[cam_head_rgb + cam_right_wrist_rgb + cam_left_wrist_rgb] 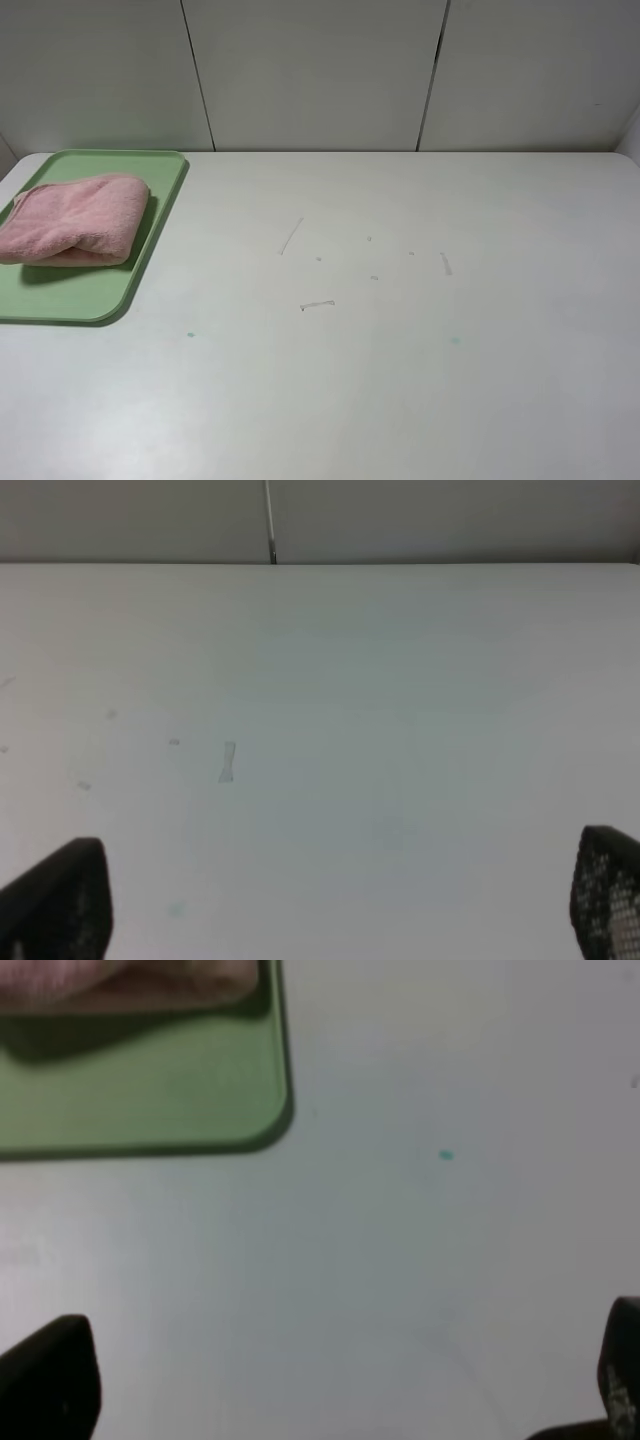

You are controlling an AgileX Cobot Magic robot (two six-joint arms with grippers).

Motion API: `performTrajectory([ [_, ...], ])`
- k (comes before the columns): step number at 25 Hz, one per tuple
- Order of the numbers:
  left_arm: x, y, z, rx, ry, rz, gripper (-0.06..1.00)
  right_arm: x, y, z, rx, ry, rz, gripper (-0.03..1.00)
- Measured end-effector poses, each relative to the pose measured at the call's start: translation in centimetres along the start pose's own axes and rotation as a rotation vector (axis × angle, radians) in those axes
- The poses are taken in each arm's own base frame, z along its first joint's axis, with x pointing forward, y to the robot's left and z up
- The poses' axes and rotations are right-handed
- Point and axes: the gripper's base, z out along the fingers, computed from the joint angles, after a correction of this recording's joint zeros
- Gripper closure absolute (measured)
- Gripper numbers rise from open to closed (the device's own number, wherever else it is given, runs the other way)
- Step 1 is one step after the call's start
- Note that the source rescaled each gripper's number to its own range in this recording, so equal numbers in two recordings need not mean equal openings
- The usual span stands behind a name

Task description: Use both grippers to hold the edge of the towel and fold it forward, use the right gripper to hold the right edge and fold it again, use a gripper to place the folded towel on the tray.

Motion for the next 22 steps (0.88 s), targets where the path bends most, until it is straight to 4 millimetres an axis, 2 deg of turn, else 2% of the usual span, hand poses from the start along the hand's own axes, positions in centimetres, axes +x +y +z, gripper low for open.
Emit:
performTrajectory([
  [11, 1.8, -0.1, -1.9, 0.005, -0.182, 0.018, -0.05, 0.0, 0.0, 0.0, 0.000, 0.000, 0.000, -0.03],
  [22, 1.9, 0.1, -2.0, -0.016, -0.188, -0.003, -0.05, 0.0, 0.0, 0.0, 0.000, 0.000, 0.000, -0.03],
])
